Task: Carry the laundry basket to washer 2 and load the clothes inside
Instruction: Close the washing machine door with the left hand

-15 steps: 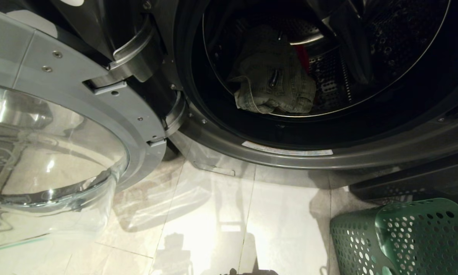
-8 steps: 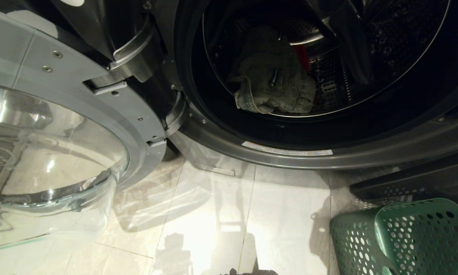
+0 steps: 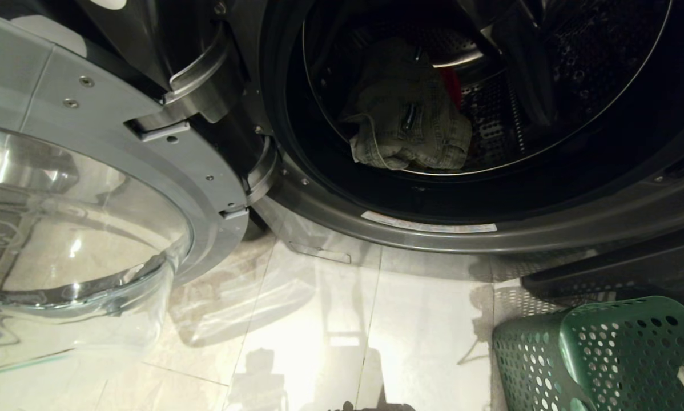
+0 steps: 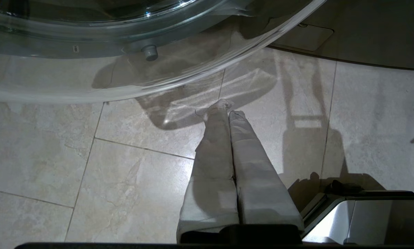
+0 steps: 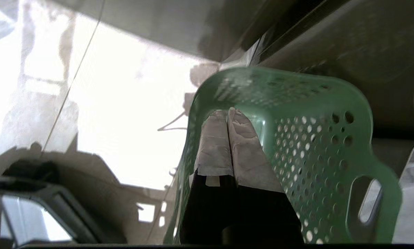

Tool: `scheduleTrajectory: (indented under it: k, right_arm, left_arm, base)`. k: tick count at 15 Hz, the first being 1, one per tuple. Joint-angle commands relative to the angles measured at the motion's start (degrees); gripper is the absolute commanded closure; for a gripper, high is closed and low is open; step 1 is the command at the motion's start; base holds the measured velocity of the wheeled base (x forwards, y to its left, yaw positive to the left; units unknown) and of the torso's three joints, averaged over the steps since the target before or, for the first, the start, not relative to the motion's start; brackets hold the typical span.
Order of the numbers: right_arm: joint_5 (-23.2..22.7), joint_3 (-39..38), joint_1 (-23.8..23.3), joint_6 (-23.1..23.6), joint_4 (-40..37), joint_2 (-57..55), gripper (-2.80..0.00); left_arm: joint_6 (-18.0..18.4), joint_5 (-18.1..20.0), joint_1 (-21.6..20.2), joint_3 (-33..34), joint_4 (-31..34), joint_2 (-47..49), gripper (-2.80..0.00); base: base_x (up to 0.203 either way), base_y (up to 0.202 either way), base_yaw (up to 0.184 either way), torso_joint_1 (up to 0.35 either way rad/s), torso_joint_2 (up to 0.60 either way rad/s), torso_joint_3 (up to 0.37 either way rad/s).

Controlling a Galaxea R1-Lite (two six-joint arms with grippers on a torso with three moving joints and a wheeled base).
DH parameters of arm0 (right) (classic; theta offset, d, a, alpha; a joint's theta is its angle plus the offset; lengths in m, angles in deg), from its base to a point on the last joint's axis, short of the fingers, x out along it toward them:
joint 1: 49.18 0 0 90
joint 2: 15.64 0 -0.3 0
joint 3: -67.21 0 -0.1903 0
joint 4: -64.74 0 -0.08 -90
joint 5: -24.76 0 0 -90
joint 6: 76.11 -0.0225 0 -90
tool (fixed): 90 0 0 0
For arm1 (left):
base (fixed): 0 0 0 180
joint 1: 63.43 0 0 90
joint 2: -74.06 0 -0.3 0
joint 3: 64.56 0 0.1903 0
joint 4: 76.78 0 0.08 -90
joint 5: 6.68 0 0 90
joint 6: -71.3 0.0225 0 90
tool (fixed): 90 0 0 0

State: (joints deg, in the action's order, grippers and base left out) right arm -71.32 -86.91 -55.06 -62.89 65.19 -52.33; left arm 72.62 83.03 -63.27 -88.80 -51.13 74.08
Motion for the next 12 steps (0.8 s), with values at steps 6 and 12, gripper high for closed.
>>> scheduleTrajectory:
  k: [6,12]
  right_arm:
    - [3.4,-2.5,1.0,0.1,-21.2,20.6,0.0]
    - [3.0,-2.5,6.3,1.2,-21.6,29.5,0.0]
  left_arm:
    - [0.0,0.0,0.0,0.0,0.0,0.0,0.0]
    - [0.0,0.0,0.0,0.0,0.0,0.0,0.0]
  base:
    - [0.0,0.0,0.0,0.0,0.0,0.0]
    - [0.0,0.0,0.0,0.0,0.0,0.0]
